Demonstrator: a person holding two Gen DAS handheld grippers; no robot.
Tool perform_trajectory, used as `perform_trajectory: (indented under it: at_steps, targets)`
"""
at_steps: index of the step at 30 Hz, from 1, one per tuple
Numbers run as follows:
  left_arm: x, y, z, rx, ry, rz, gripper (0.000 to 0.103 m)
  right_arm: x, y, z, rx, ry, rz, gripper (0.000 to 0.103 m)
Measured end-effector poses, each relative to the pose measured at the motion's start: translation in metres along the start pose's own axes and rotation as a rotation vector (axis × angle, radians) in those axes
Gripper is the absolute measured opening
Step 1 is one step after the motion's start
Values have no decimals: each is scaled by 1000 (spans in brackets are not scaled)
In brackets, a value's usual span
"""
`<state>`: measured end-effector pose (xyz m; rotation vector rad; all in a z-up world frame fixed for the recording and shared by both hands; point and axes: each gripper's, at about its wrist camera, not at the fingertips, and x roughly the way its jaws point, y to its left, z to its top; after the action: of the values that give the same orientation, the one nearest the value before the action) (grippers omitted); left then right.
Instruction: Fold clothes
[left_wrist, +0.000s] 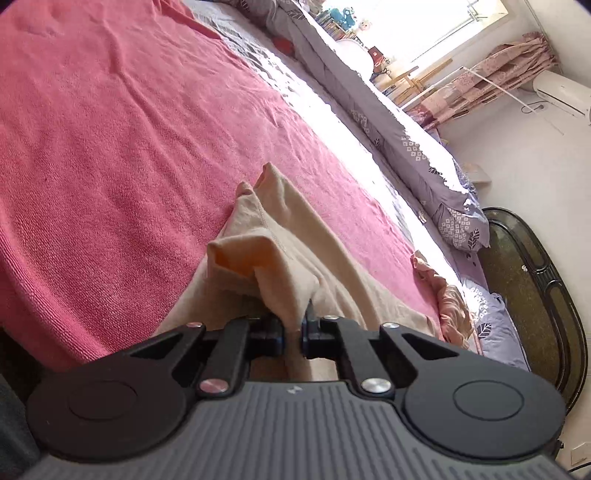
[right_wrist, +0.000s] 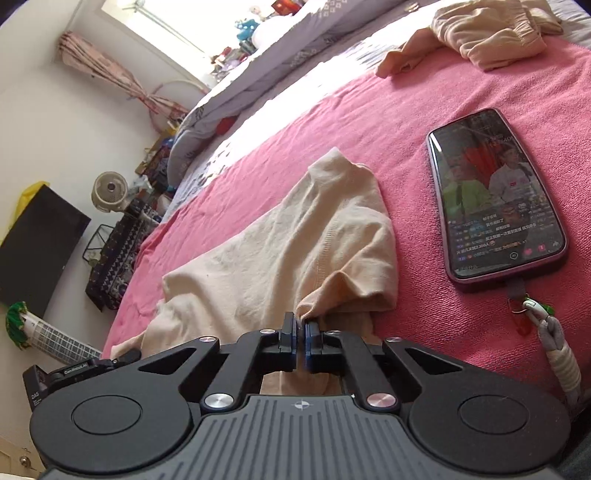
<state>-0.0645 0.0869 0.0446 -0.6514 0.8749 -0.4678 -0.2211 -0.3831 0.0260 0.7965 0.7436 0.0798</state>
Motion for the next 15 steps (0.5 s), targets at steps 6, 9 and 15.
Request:
perform_trajectory:
  at_steps: [6, 9, 15]
  targets:
    - [-28, 9, 3, 23, -12, 28, 2, -28, 0, -3, -2, 27, 3, 6]
    - [-37, 26, -5, 5, 22, 88, 2, -24, -14, -10, 10, 65, -65, 6]
    - [-33, 35, -14, 5, 64, 170, 3, -12, -6, -26, -96, 175, -120, 6]
